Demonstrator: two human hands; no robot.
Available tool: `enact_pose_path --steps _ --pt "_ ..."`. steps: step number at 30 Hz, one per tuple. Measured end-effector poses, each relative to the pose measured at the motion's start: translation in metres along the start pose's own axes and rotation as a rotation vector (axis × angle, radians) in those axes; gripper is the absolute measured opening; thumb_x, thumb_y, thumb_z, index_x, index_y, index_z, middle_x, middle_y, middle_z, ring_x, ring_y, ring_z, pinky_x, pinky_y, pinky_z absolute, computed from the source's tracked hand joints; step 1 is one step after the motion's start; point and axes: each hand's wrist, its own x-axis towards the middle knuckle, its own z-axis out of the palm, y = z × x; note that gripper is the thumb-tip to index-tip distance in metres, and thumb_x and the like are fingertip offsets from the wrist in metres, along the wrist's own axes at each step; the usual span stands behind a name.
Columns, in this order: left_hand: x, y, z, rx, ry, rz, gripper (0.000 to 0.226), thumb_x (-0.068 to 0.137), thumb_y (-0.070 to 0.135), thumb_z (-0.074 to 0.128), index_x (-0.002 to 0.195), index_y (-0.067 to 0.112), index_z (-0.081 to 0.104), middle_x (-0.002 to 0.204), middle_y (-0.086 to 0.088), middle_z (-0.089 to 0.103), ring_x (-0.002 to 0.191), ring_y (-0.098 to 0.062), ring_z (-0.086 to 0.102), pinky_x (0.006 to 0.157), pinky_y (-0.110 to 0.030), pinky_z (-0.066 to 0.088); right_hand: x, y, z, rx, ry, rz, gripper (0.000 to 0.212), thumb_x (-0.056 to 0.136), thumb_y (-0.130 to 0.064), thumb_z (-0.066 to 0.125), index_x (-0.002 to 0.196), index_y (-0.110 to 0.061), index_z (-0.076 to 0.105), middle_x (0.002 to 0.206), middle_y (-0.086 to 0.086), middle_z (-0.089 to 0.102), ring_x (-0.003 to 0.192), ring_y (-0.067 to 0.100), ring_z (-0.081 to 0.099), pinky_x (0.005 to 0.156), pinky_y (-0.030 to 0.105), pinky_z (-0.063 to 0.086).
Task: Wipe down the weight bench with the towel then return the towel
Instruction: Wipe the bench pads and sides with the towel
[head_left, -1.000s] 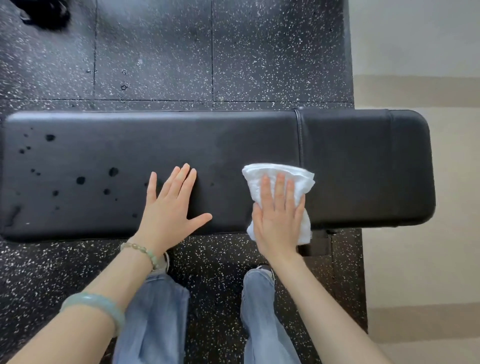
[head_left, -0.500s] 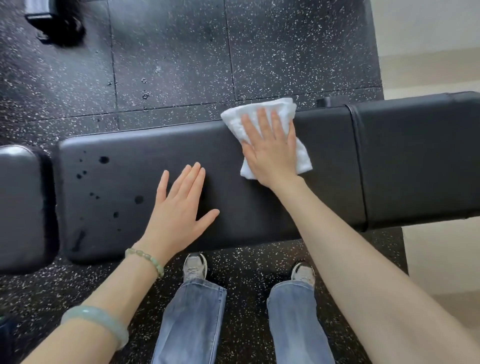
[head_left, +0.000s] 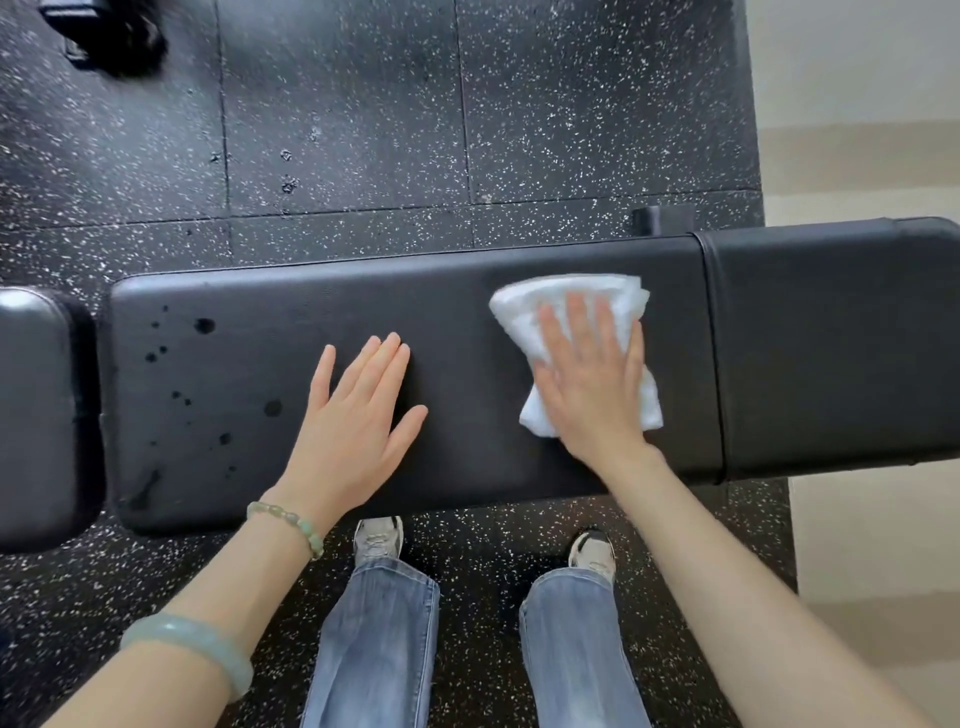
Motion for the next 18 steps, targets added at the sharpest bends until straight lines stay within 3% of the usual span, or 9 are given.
enact_pose_path --steps 3,6,11,15,18 --pt "0.001 -0.013 0.001 -0.018 0.050 -0.064 0.064 0.096 0.045 0.027 0.145 0.005 0.036 0.153 -0.009 0.034 0.142 -0.023 0.028 0.117 -0.043 0.000 0.036 -0.007 -0.007 0.049 -0.001 0.182 0.061 0.093 -0.045 0.016 0.149 -0.023 0.024 0.157 0.008 0.018 0.144 0.033 0.013 0.110 0.053 0.004" --pt "0.000 -0.025 0.001 -0.038 0.071 -0.120 0.065 0.095 0.045 0.026 0.146 0.005 0.034 0.154 -0.009 0.031 0.143 -0.022 0.026 0.117 -0.041 -0.003 0.049 -0.037 -0.004 0.040 0.022 0.216 0.063 0.091 -0.042 0.014 0.150 -0.019 0.023 0.157 0.010 0.017 0.144 0.034 0.013 0.110 0.054 0.004" --pt "-0.005 -0.036 0.002 0.002 0.065 -0.086 0.063 0.095 0.043 0.028 0.145 0.004 0.037 0.152 -0.011 0.034 0.140 -0.024 0.029 0.116 -0.044 0.003 0.064 -0.107 0.003 0.028 -0.007 -0.019 0.061 0.090 -0.038 0.023 0.147 -0.017 0.031 0.155 0.008 0.025 0.143 0.032 0.018 0.110 0.051 0.000" --pt "-0.006 -0.041 0.000 0.045 0.053 -0.055 0.062 0.094 0.040 0.029 0.142 0.001 0.040 0.149 -0.013 0.039 0.139 -0.027 0.032 0.114 -0.048 0.008 0.057 -0.134 0.002 -0.001 -0.050 -0.238 0.057 0.086 -0.030 0.033 0.141 -0.017 0.044 0.148 0.009 0.039 0.138 0.032 0.032 0.109 0.055 0.023" --pt "-0.007 -0.043 -0.002 0.039 0.053 -0.018 0.061 0.094 0.038 0.031 0.141 0.000 0.041 0.149 -0.013 0.040 0.139 -0.026 0.030 0.114 -0.048 0.009 0.052 -0.088 0.003 0.002 0.017 -0.195 0.059 0.080 -0.024 0.036 0.136 -0.011 0.050 0.142 0.015 0.047 0.131 0.035 0.042 0.103 0.060 0.030"
